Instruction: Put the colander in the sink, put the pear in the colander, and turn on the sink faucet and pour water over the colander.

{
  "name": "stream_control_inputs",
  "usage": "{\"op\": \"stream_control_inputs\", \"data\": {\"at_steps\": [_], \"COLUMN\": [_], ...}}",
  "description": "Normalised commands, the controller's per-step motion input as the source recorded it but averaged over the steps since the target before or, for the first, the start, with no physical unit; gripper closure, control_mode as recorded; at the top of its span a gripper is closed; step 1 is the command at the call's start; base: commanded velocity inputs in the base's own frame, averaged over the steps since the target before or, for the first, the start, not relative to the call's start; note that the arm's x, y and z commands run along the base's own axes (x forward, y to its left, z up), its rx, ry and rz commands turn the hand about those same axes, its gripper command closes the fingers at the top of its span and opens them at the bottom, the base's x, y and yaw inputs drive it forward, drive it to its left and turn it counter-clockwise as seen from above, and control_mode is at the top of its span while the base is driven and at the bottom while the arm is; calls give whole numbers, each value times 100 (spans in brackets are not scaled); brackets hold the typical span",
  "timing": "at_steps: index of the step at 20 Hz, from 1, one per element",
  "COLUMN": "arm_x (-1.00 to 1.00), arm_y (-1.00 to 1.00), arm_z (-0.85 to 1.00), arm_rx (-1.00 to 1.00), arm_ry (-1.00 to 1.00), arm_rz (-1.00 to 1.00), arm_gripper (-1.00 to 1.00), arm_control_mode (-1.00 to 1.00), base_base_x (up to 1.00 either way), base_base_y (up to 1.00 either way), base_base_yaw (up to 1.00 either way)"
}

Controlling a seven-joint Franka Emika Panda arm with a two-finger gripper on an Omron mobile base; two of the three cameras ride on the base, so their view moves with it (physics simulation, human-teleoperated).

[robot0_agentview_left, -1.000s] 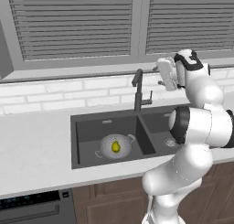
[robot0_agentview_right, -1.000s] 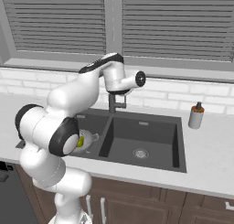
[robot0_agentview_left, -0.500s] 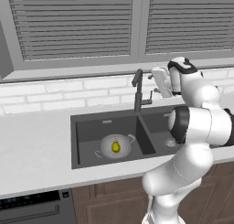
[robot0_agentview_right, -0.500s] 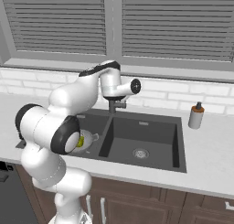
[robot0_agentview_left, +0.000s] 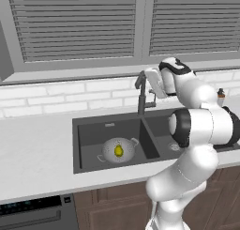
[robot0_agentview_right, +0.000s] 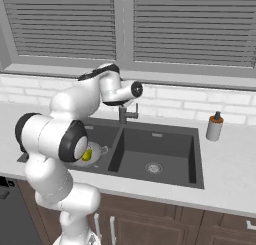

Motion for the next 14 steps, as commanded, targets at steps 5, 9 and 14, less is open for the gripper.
{"op": "stream_control_inputs", "data": {"at_steps": [5,9,14], "arm_x": [40,53,-38], "arm_y": [44,40,-39], "arm_z": [0,0,15], "arm_rx": [-8,-8,4], "arm_ry": [0,0,-1], "arm_rz": [0,0,-4], "arm_gripper": [-100,-100,-100], "arm_control_mode": [-100,-100,-100], "base_base_x": [0,0,0], "base_base_y": [0,0,0], "base_base_yaw": [0,0,0]}}
